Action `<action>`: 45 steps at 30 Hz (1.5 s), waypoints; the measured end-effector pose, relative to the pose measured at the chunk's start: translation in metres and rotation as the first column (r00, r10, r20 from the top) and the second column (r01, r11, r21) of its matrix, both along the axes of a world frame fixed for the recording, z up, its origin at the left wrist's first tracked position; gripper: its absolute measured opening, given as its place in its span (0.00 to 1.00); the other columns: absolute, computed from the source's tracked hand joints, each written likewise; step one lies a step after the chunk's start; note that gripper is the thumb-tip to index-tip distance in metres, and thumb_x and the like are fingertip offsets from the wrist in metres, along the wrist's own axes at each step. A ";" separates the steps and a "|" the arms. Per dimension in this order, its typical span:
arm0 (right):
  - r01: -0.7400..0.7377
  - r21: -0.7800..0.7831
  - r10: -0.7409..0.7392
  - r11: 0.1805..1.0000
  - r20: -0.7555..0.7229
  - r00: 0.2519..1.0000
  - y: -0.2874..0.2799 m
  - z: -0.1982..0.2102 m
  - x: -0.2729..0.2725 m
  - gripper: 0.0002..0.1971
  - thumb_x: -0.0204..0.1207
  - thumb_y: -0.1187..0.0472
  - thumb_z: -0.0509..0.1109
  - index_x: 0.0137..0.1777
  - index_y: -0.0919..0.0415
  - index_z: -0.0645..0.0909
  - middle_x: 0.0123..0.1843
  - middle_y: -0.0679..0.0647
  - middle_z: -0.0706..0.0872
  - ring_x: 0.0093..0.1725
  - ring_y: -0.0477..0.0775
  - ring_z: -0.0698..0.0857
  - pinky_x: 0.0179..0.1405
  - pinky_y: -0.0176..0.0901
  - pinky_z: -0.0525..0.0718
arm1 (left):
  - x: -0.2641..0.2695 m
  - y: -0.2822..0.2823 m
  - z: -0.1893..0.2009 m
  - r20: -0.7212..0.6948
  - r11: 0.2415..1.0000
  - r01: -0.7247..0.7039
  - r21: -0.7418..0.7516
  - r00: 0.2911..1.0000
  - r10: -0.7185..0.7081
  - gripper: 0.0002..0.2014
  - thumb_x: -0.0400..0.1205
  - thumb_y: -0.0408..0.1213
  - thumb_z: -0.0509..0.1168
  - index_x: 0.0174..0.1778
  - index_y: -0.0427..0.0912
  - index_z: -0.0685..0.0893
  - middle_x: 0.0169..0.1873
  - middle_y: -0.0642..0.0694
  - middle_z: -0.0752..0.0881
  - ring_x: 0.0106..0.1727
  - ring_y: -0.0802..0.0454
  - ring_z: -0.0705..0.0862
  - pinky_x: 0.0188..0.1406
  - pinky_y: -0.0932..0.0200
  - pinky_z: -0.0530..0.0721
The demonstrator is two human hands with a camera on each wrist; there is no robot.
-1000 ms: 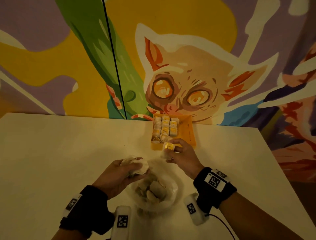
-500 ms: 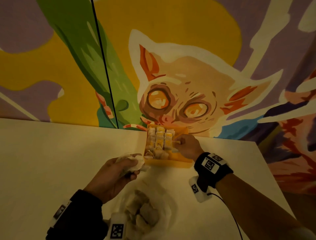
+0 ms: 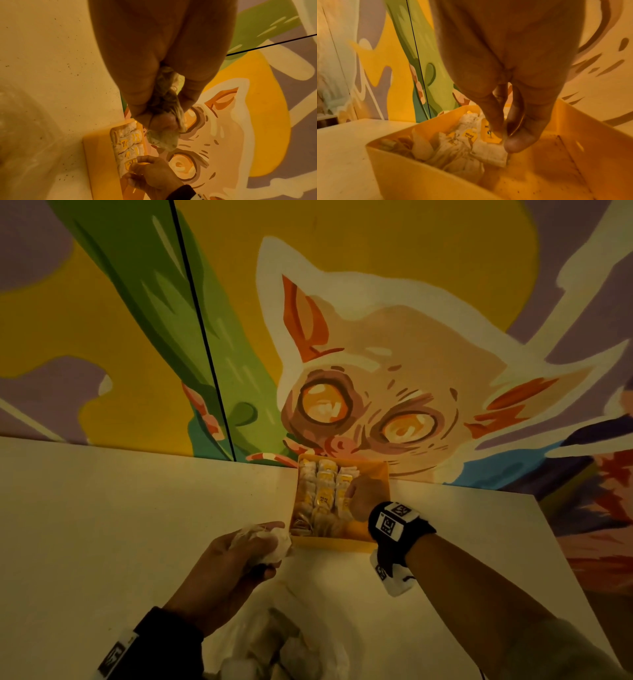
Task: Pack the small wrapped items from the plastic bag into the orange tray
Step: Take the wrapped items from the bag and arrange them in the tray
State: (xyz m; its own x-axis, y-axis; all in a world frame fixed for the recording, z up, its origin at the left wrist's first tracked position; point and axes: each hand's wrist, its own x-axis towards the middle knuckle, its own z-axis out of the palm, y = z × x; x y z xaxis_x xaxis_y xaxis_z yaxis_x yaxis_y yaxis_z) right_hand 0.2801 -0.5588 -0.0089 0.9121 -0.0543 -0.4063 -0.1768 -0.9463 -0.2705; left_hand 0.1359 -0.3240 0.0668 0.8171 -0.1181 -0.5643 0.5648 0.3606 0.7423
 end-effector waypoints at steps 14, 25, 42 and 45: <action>-0.062 -0.084 0.058 0.994 -0.059 0.997 0.003 -0.010 0.015 0.05 0.74 0.58 0.68 0.48 0.52 0.77 0.63 0.62 0.85 0.63 0.65 0.83 0.64 0.57 0.81 | -0.002 -0.009 -0.003 -0.021 0.999 0.040 -0.018 0.999 -0.040 0.10 0.80 0.27 0.65 0.54 0.36 0.88 0.54 0.30 0.86 0.45 0.40 0.85 0.40 0.54 0.84; 0.116 0.542 -0.221 0.833 0.132 0.966 0.019 0.040 -0.038 0.03 0.80 0.60 0.70 0.51 0.54 0.82 0.49 0.53 0.88 0.42 0.49 0.87 0.35 0.35 0.83 | -0.007 -0.006 0.004 0.003 0.984 -0.044 -0.170 0.999 0.046 0.19 0.69 0.32 0.69 0.56 0.33 0.88 0.48 0.32 0.87 0.39 0.44 0.83 0.33 0.58 0.84; 0.200 0.899 -0.203 0.390 -0.128 0.971 0.068 0.087 -0.166 0.04 0.72 0.67 0.78 0.43 0.60 0.86 0.44 0.57 0.87 0.40 0.53 0.91 0.45 0.49 0.91 | -0.033 -0.011 0.011 0.032 0.997 -0.026 0.075 0.999 0.024 0.12 0.85 0.35 0.62 0.55 0.33 0.88 0.43 0.37 0.89 0.35 0.48 0.85 0.34 0.55 0.83; 0.208 0.906 -0.217 0.367 -0.134 0.967 0.069 0.088 -0.168 0.04 0.73 0.67 0.77 0.45 0.63 0.86 0.45 0.59 0.88 0.41 0.56 0.91 0.47 0.51 0.91 | -0.035 -0.013 0.012 -0.027 0.998 -0.040 0.043 0.999 0.042 0.16 0.85 0.41 0.62 0.54 0.31 0.86 0.37 0.37 0.86 0.33 0.48 0.82 0.33 0.53 0.82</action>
